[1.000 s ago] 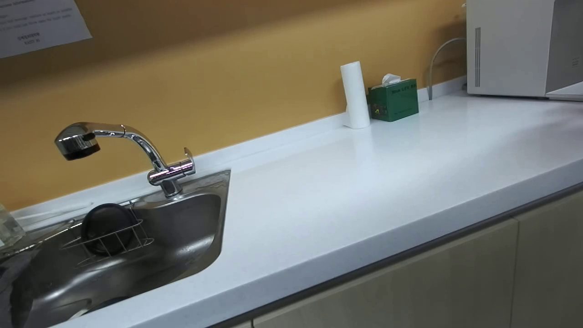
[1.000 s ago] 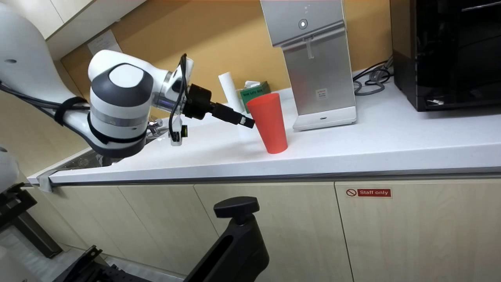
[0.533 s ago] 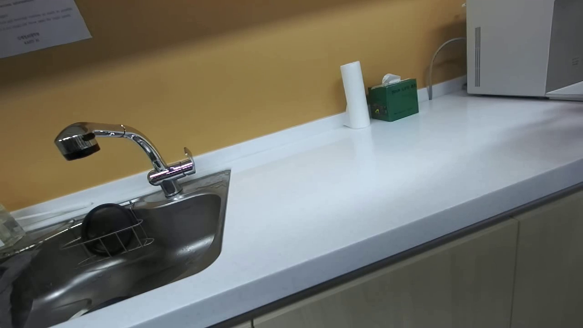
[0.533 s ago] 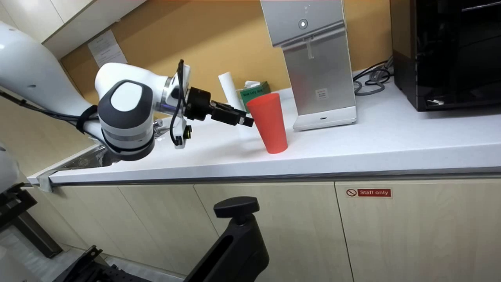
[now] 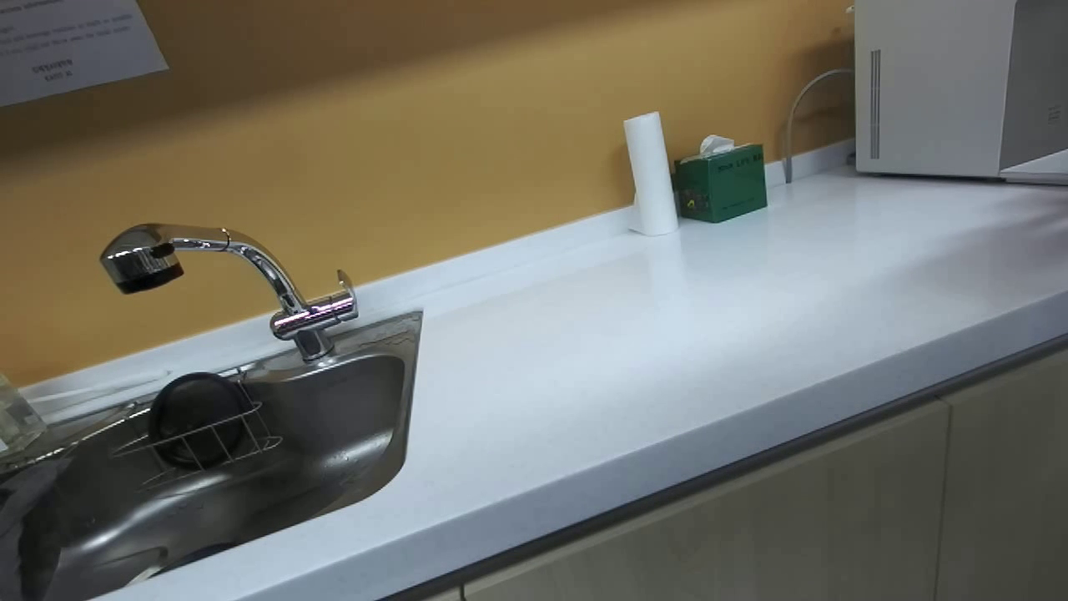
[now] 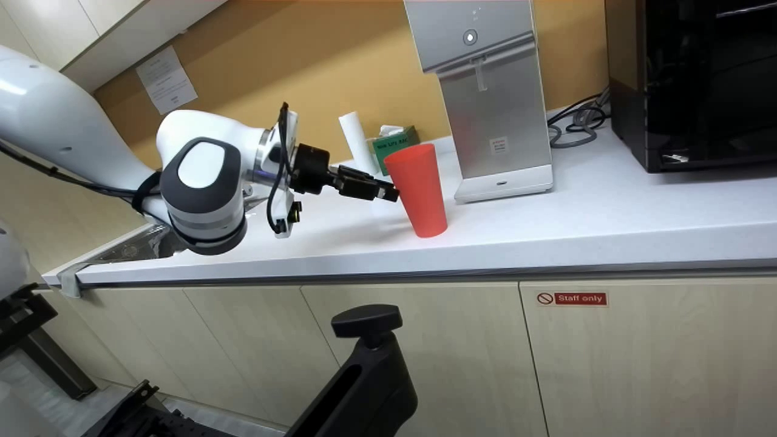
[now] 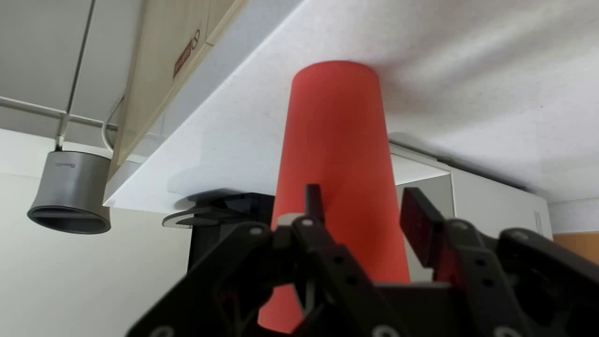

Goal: Put the orange cup under the dispenser

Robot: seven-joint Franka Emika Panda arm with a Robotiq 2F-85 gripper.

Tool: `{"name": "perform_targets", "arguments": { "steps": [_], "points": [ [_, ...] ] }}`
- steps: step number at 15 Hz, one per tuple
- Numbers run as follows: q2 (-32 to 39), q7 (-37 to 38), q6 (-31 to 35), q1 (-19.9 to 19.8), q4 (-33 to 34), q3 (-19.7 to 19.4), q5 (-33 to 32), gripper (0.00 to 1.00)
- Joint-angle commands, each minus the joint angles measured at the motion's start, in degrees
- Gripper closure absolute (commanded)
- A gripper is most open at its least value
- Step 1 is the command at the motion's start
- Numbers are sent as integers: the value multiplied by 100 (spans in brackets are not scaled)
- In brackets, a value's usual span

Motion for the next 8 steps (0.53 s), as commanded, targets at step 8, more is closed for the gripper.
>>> {"name": "perform_targets", "arguments": {
  "steps": [8],
  "points": [
    [-114,-734,-11,-212,101,34,99,0]
  ]
}}
